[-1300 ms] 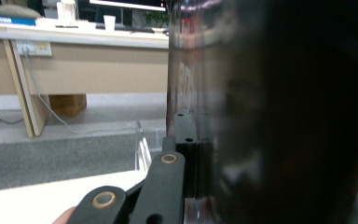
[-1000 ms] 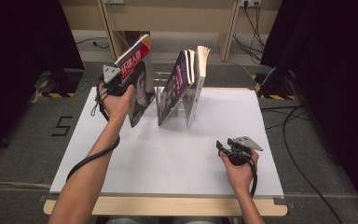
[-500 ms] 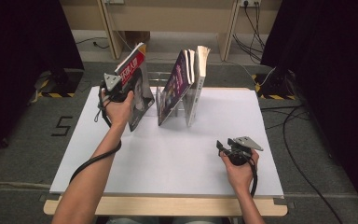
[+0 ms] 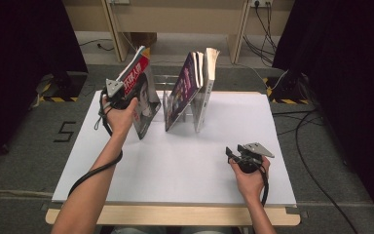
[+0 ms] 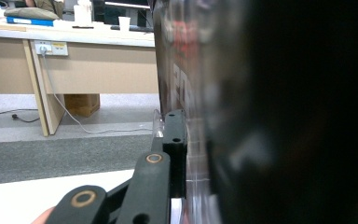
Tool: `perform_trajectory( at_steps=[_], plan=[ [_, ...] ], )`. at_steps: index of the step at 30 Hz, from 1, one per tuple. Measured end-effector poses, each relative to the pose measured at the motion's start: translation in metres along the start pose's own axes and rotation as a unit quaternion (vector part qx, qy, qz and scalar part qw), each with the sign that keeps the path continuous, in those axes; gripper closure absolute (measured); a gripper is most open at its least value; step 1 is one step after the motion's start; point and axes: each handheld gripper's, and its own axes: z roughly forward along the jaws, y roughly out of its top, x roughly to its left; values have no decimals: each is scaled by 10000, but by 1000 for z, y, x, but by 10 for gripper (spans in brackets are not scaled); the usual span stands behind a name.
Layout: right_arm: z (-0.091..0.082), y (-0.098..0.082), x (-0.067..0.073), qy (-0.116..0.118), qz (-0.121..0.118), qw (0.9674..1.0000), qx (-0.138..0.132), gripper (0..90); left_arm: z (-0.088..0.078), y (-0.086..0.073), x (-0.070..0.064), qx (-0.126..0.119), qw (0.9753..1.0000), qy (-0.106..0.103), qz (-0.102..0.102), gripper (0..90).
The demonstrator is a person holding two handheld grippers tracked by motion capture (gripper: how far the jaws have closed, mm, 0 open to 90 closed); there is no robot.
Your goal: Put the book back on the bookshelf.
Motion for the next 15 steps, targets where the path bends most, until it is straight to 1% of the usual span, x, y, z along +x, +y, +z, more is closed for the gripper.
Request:
perform_trajectory(
  at_steps=[2, 3, 4, 6, 9, 11, 12, 13, 14, 15],
  plan=[
    [0, 0, 0, 4, -3, 10000, 4, 485, -1, 1, 0, 53, 10000, -41, 21, 739],
    [0, 0, 1, 4, -14, 10000, 15, 485, -2, 1, 0, 70, 10000, -50, 19, 704],
    [0, 0, 1, 4, -14, 10000, 15, 485, -3, 1, 0, 80, 10000, -54, 1, 704],
    [0, 0, 1, 9, -20, 10000, -1, 486, -6, 2, 1, 91, 9999, -109, -74, 668],
    [0, 0, 1, 11, 4, 10000, 3, 485, -8, 3, 1, 82, 9998, -156, -104, 645],
    [-1, 0, 1, 10, 7, 10000, 2, 485, -10, 5, 0, 100, 9997, -214, -86, 619],
    [-1, 0, 1, 15, 21, 10000, 4, 485, -11, 5, 0, 113, 9996, -236, -96, 592],
    [-1, 0, 1, 15, 21, 10000, 4, 485, -12, 5, 0, 121, 9995, -253, -109, 592],
    [-1, 0, 1, 15, 23, 10000, 1, 485, -14, 6, 0, 124, 9994, -278, -159, 568],
    [-1, 0, 1, 15, 23, 10000, 1, 485, -14, 6, 0, 124, 9994, -278, -159, 555]
  ],
)
